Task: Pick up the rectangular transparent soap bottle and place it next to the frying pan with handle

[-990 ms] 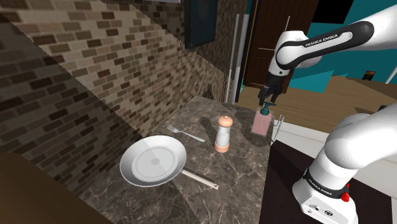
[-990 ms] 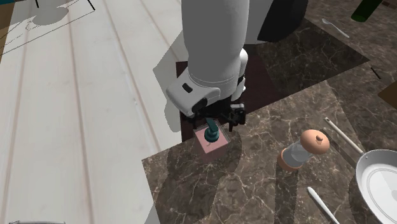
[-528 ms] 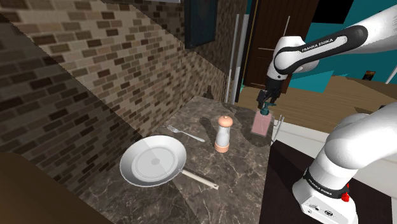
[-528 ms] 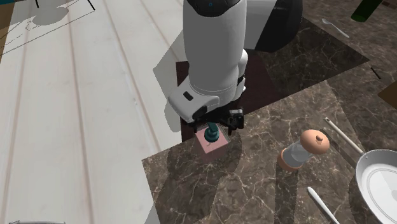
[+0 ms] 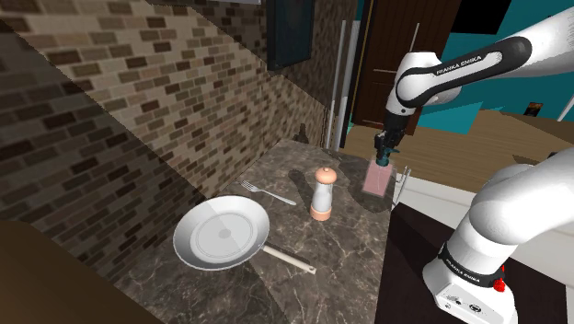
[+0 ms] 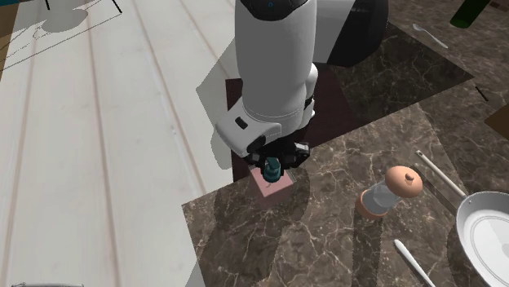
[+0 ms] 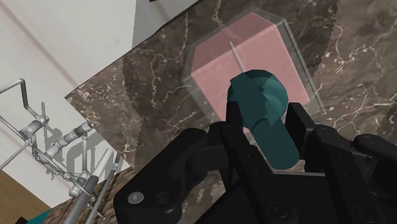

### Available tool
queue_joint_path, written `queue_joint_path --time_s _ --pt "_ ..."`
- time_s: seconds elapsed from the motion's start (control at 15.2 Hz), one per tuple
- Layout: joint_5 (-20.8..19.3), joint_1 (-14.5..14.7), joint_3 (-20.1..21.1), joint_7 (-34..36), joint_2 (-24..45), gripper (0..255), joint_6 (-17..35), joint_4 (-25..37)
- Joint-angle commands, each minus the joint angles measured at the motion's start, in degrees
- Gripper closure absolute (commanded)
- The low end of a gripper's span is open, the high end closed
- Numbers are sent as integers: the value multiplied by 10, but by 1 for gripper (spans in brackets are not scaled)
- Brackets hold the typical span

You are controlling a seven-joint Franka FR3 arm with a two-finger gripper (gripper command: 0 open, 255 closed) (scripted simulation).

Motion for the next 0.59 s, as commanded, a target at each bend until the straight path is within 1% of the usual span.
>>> queue_joint_path --time_s 0.0,0.26,0.53 --pt "0 0 0 0 1 255 0 -1" --pt "0 0 0 0 0 255 -1 -1" --pt "1 -1 6 3 -16 255 -37 20"
